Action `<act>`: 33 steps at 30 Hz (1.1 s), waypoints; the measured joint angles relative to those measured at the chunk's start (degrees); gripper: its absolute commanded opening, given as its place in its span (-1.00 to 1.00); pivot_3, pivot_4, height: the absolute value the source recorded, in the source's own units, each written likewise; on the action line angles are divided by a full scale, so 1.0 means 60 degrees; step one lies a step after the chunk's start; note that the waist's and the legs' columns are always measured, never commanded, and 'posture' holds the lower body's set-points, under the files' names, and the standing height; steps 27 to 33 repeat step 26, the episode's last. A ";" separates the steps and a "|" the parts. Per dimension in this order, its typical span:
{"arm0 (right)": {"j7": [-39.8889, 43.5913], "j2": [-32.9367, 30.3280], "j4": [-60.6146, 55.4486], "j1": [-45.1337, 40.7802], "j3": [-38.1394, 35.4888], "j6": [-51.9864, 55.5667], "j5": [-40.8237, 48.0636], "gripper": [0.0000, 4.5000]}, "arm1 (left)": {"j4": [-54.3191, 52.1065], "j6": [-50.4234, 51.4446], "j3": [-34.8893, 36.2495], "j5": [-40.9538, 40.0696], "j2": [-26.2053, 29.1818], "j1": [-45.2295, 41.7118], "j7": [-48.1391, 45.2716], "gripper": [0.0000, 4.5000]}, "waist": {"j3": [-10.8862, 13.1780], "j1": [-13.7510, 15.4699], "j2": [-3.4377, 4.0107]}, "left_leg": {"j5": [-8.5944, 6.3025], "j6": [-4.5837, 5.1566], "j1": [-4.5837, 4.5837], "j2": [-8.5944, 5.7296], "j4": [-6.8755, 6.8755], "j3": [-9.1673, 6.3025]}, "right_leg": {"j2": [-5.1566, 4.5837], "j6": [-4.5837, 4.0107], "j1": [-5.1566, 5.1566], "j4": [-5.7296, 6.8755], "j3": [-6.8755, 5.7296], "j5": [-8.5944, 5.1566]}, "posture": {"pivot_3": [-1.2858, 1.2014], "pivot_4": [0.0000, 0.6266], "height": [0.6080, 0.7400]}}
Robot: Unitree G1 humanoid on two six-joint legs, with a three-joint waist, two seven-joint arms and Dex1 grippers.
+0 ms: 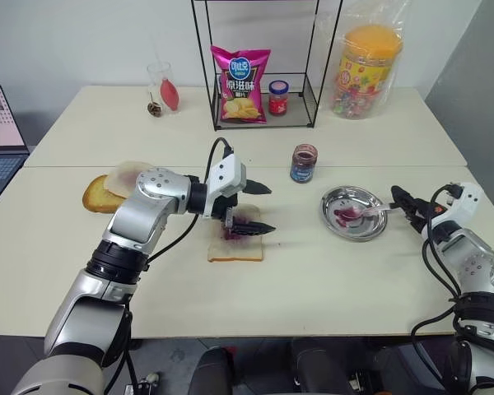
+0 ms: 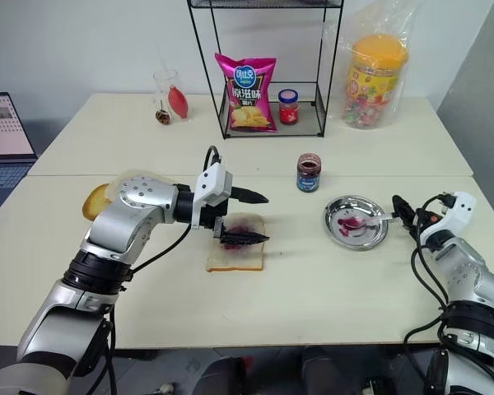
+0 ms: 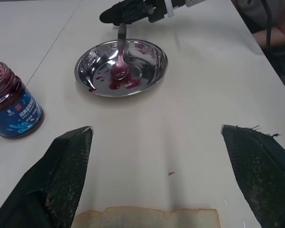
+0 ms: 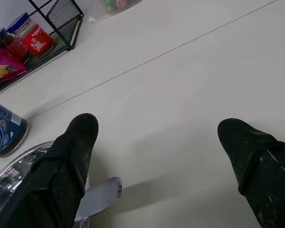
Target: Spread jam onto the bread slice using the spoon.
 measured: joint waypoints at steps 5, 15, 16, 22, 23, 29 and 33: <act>-0.0030 -0.0019 0.0023 -0.0005 -0.0018 -0.0177 -0.0178 0.97 | -0.0107 0.0007 0.0006 -0.0001 0.0002 0.0112 -0.0001 1.00 | 0.0000 -0.0001 0.0000 | 0.0000 0.0000 0.0000 0.0000 0.0001 0.0000 | 0.0000 0.0000 0.0000 0.0001 0.0000 0.0000 | 0.03 -0.52 1.00; 0.0332 -0.1630 -0.2190 -0.0649 -0.0169 0.2042 0.0968 0.97 | -0.0217 0.0873 0.1283 -0.0235 0.1226 0.0309 0.0130 1.00 | 0.0009 -0.0050 0.0015 | 0.0000 0.0001 0.0006 0.0007 0.0000 -0.0007 | 0.0007 0.0004 -0.0005 0.0011 -0.0001 -0.0002 | 0.03 -0.52 1.00; 0.1106 -0.2367 -0.3051 -0.0639 0.0192 0.2702 0.1432 0.97 | -0.0507 0.1299 0.1683 -0.0447 0.1623 0.0531 0.0208 1.00 | 0.0015 -0.0049 0.0025 | 0.0000 0.0001 0.0004 0.0009 -0.0005 -0.0008 | 0.0007 0.0004 -0.0011 0.0009 -0.0003 -0.0005 | 0.03 -0.52 1.00; 0.5007 -0.5350 -0.5835 0.0992 0.1656 0.3522 0.2129 0.97 | -0.1395 0.2547 0.3437 -0.1122 0.3510 0.1968 0.0205 1.00 | -0.0007 0.0052 -0.0019 | -0.0001 0.0000 0.0006 0.0010 -0.0037 -0.0019 | -0.0010 -0.0011 0.0000 -0.0012 -0.0035 -0.0033 | 0.03 -0.52 1.00; 0.5623 -0.5782 -0.6015 0.1444 0.1922 0.3497 0.2042 0.97 | -0.1387 0.2782 0.3802 -0.1226 0.3852 0.2319 0.0168 1.00 | -0.0006 0.0068 -0.0021 | -0.0001 0.0000 0.0006 0.0007 -0.0034 -0.0015 | -0.0016 -0.0008 0.0000 -0.0012 -0.0035 -0.0037 | 0.03 -0.52 1.00; 0.6226 -0.5951 -0.5946 0.1525 0.2159 0.3345 0.1884 0.97 | -0.1523 0.3103 0.4554 -0.1535 0.4316 0.2833 0.0130 1.00 | -0.0002 0.0095 -0.0027 | -0.0001 0.0000 0.0009 0.0000 -0.0007 0.0003 | -0.0028 0.0006 0.0002 -0.0012 -0.0023 -0.0029 | 0.03 -0.52 1.00; 0.6226 -0.5951 -0.5946 0.1525 0.2159 0.3345 0.1884 0.97 | -0.1523 0.3103 0.4554 -0.1535 0.4316 0.2833 0.0130 1.00 | -0.0002 0.0095 -0.0027 | -0.0001 0.0000 0.0009 0.0000 -0.0007 0.0003 | -0.0028 0.0006 0.0002 -0.0012 -0.0023 -0.0029 | 0.03 -0.52 1.00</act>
